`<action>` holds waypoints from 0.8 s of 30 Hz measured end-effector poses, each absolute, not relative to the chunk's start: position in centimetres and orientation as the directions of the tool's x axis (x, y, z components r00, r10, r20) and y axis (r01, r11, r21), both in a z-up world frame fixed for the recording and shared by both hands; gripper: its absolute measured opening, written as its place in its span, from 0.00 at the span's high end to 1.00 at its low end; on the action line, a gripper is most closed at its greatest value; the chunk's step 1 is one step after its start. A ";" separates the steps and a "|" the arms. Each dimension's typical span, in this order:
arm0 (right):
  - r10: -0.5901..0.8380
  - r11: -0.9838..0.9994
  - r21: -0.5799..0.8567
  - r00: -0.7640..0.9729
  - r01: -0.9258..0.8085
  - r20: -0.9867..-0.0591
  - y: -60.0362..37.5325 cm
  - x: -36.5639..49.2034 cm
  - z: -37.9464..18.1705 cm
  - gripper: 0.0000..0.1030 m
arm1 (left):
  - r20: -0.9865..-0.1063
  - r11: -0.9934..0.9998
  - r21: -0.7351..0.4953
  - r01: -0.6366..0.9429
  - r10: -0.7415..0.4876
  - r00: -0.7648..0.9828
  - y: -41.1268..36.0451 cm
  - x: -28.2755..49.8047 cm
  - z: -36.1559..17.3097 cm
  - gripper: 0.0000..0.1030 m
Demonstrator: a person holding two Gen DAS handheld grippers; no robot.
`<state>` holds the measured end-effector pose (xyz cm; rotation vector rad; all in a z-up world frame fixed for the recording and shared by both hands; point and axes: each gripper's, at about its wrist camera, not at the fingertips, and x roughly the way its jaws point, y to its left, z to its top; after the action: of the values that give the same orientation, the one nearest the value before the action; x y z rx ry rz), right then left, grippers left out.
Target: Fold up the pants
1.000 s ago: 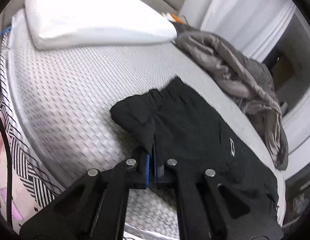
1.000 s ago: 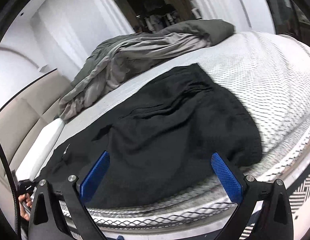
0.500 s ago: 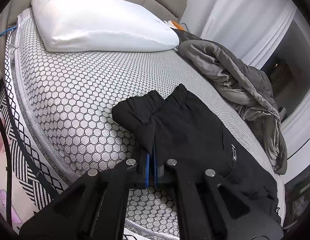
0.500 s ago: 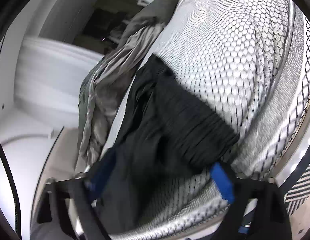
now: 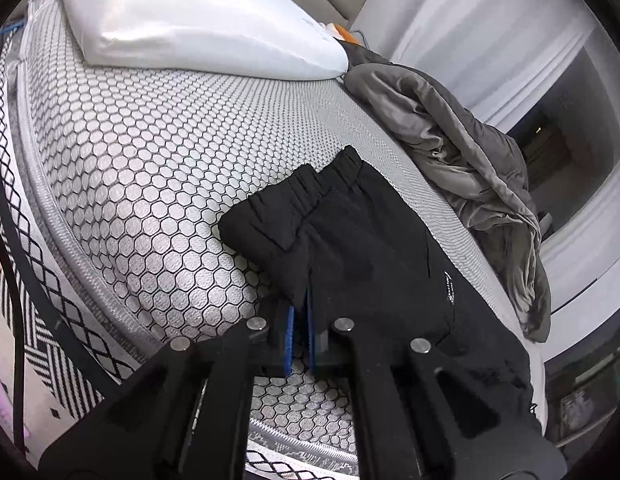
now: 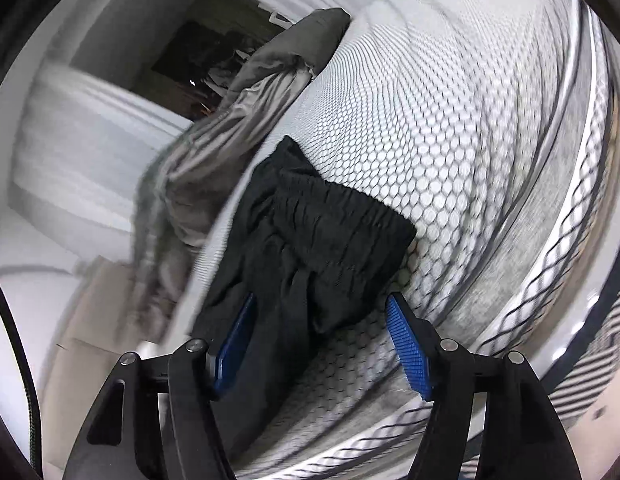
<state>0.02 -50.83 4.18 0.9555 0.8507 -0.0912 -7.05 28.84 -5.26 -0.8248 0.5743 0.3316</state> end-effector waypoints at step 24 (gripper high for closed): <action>0.282 0.510 0.726 0.708 0.461 -0.648 -52.8 -2.1 3.3 0.39 | -0.634 0.644 -0.567 -0.514 0.056 0.771 27.7 -11.0 -5.2 1.00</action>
<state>-2.08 -52.81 3.26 1.0613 0.8157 -0.1241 -10.96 27.74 -5.23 -0.8151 0.6191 0.3490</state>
